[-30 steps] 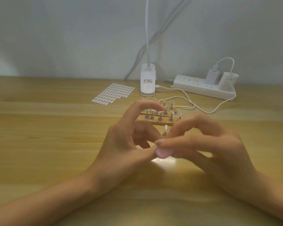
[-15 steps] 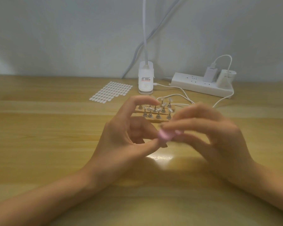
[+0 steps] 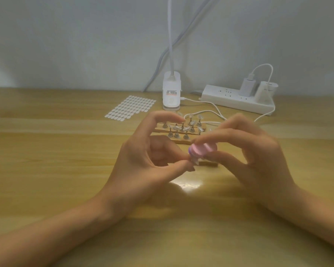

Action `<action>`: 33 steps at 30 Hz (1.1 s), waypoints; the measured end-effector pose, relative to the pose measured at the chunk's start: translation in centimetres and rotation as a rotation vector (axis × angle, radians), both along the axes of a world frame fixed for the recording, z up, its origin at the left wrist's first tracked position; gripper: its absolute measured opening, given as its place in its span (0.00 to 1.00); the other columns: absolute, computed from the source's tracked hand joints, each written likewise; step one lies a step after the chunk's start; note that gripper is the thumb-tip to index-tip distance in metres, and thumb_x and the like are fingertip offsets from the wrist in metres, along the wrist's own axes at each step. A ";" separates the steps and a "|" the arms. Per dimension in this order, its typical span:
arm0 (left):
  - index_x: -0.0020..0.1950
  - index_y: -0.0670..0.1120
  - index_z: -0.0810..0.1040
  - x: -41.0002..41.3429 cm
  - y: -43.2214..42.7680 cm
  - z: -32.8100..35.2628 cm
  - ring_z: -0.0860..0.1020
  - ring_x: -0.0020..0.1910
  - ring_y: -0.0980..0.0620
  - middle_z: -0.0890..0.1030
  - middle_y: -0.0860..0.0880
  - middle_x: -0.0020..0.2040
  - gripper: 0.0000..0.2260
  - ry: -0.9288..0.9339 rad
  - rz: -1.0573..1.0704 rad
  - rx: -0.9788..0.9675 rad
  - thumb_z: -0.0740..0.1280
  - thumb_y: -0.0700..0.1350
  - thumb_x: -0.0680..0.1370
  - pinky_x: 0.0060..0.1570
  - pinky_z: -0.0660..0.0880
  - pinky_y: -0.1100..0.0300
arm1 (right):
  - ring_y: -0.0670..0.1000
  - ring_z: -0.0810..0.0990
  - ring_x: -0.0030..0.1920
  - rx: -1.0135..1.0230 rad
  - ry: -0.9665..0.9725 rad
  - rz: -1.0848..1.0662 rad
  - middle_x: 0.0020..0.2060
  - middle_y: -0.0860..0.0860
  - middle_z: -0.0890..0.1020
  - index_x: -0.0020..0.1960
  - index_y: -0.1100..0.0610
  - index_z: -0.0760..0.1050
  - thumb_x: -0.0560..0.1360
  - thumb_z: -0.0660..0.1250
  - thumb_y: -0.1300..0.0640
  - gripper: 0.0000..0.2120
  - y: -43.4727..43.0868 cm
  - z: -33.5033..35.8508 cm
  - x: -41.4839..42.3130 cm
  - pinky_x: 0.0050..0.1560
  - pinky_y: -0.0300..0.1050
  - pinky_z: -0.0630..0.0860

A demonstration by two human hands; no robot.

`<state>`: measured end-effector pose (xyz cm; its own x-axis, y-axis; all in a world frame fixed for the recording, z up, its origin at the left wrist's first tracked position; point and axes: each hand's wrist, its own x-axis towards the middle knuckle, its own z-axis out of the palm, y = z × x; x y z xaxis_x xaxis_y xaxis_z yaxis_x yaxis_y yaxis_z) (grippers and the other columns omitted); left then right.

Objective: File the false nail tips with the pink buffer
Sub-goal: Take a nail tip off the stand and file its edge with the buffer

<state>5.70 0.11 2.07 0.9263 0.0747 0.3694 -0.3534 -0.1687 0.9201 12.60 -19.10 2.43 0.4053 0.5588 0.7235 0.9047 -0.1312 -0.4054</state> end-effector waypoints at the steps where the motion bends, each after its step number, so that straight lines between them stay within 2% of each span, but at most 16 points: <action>1: 0.62 0.58 0.74 0.0 0.0 0.0 0.86 0.38 0.49 0.85 0.47 0.37 0.25 -0.001 -0.001 0.003 0.78 0.47 0.68 0.39 0.80 0.37 | 0.48 0.80 0.46 -0.002 0.006 0.015 0.44 0.51 0.77 0.56 0.49 0.80 0.75 0.73 0.55 0.10 0.0 0.0 -0.1 0.49 0.45 0.77; 3: 0.62 0.58 0.74 -0.1 -0.1 0.1 0.84 0.36 0.50 0.85 0.48 0.36 0.26 -0.010 -0.012 0.014 0.78 0.48 0.67 0.35 0.78 0.39 | 0.49 0.81 0.48 -0.038 -0.043 0.069 0.45 0.51 0.77 0.57 0.48 0.80 0.76 0.72 0.56 0.10 0.2 -0.2 -0.4 0.51 0.44 0.77; 7: 0.61 0.58 0.74 0.0 0.0 0.0 0.86 0.39 0.48 0.85 0.47 0.37 0.24 0.001 -0.002 -0.001 0.78 0.48 0.68 0.42 0.82 0.41 | 0.47 0.79 0.46 -0.002 -0.007 -0.007 0.44 0.51 0.77 0.56 0.49 0.80 0.75 0.73 0.56 0.10 0.0 0.1 0.1 0.50 0.41 0.76; 10: 0.62 0.58 0.74 0.0 -0.1 0.1 0.85 0.37 0.49 0.85 0.48 0.37 0.25 -0.012 -0.010 0.021 0.78 0.47 0.68 0.36 0.80 0.43 | 0.46 0.80 0.48 -0.036 -0.052 0.051 0.45 0.50 0.77 0.57 0.48 0.80 0.76 0.71 0.55 0.10 0.1 -0.1 -0.2 0.52 0.38 0.76; 15: 0.62 0.58 0.74 0.0 0.1 0.1 0.86 0.39 0.48 0.86 0.47 0.38 0.25 0.000 -0.011 0.014 0.78 0.48 0.68 0.42 0.82 0.44 | 0.43 0.78 0.47 -0.010 -0.009 0.008 0.44 0.50 0.76 0.56 0.49 0.79 0.75 0.72 0.54 0.10 0.0 0.0 0.3 0.52 0.33 0.72; 17: 0.62 0.57 0.74 0.1 0.0 0.1 0.85 0.37 0.50 0.85 0.48 0.37 0.25 -0.003 -0.026 0.024 0.78 0.47 0.68 0.38 0.80 0.43 | 0.45 0.78 0.48 -0.043 -0.066 0.066 0.44 0.48 0.75 0.56 0.49 0.80 0.76 0.72 0.56 0.10 0.3 -0.3 0.1 0.53 0.35 0.74; 21: 0.62 0.57 0.74 0.2 0.0 0.0 0.87 0.41 0.48 0.86 0.48 0.37 0.25 0.012 -0.013 0.013 0.77 0.48 0.68 0.47 0.82 0.38 | 0.45 0.78 0.46 -0.011 -0.037 -0.005 0.43 0.52 0.76 0.56 0.50 0.80 0.75 0.73 0.56 0.10 0.1 0.0 0.6 0.50 0.36 0.74; 23: 0.62 0.57 0.74 0.1 -0.1 0.1 0.86 0.39 0.49 0.85 0.48 0.37 0.25 0.013 -0.024 0.015 0.78 0.48 0.68 0.41 0.80 0.38 | 0.48 0.79 0.47 -0.031 -0.058 0.044 0.44 0.52 0.77 0.56 0.49 0.80 0.76 0.72 0.56 0.10 0.2 -0.2 0.2 0.51 0.40 0.75; 25: 0.62 0.57 0.74 0.2 -0.1 0.0 0.85 0.37 0.50 0.85 0.48 0.36 0.25 0.008 -0.030 0.027 0.79 0.47 0.68 0.38 0.80 0.41 | 0.48 0.79 0.47 -0.050 -0.093 0.075 0.44 0.52 0.77 0.57 0.49 0.80 0.76 0.71 0.57 0.10 0.2 -0.3 0.2 0.51 0.41 0.76; 28: 0.61 0.57 0.74 0.3 0.0 -0.1 0.86 0.40 0.49 0.86 0.48 0.37 0.25 0.015 -0.005 0.026 0.79 0.44 0.69 0.44 0.83 0.50 | 0.46 0.77 0.45 -0.013 -0.053 0.001 0.43 0.52 0.76 0.56 0.50 0.79 0.75 0.73 0.58 0.11 -0.1 -0.2 0.7 0.50 0.37 0.74; 31: 0.62 0.57 0.74 0.2 -0.1 0.0 0.85 0.37 0.50 0.85 0.49 0.37 0.25 0.003 -0.022 0.036 0.79 0.48 0.68 0.37 0.80 0.48 | 0.48 0.78 0.46 -0.050 -0.083 0.070 0.44 0.51 0.76 0.57 0.49 0.80 0.77 0.72 0.56 0.10 0.1 -0.4 0.2 0.52 0.39 0.75; 33: 0.61 0.57 0.74 0.4 0.1 -0.1 0.86 0.39 0.49 0.86 0.48 0.37 0.24 0.005 -0.018 0.029 0.79 0.46 0.69 0.40 0.81 0.52 | 0.46 0.78 0.46 -0.039 -0.087 0.035 0.43 0.51 0.76 0.56 0.49 0.79 0.77 0.72 0.57 0.09 0.1 -0.4 0.4 0.50 0.37 0.74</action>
